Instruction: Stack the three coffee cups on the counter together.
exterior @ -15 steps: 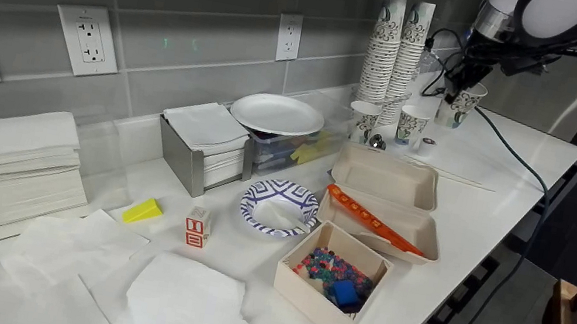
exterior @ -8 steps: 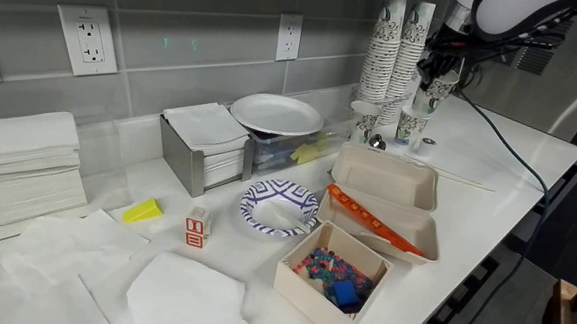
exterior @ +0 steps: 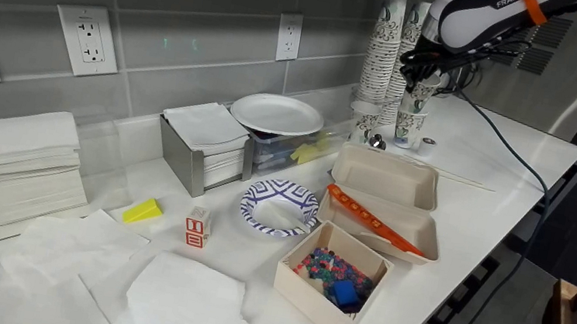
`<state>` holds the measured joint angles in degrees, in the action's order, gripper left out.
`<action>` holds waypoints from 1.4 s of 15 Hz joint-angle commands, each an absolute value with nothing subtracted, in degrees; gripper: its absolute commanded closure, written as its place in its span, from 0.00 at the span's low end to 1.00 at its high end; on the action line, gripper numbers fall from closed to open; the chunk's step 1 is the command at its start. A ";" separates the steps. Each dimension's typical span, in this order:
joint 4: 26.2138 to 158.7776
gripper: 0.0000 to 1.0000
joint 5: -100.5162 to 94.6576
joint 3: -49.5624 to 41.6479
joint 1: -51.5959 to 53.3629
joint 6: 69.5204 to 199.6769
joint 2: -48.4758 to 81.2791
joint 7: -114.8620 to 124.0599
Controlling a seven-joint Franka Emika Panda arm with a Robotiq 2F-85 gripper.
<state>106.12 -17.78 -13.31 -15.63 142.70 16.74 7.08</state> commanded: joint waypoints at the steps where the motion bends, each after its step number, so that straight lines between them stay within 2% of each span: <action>1: 102.31 1.00 -16.31 -14.64 -14.66 141.79 20.41 7.31; 14: 97.76 1.00 -10.09 -14.14 -15.73 130.46 21.90 4.58; 15: 97.81 0.73 -9.34 -14.07 -15.84 130.49 21.99 4.36; 16: 97.87 0.72 -8.57 -14.00 -15.94 130.68 22.06 4.17; 17: 97.93 0.67 -7.93 -13.95 -16.03 130.55 22.11 3.89; 21: 98.26 0.36 -5.95 -13.79 -16.49 131.36 22.81 3.15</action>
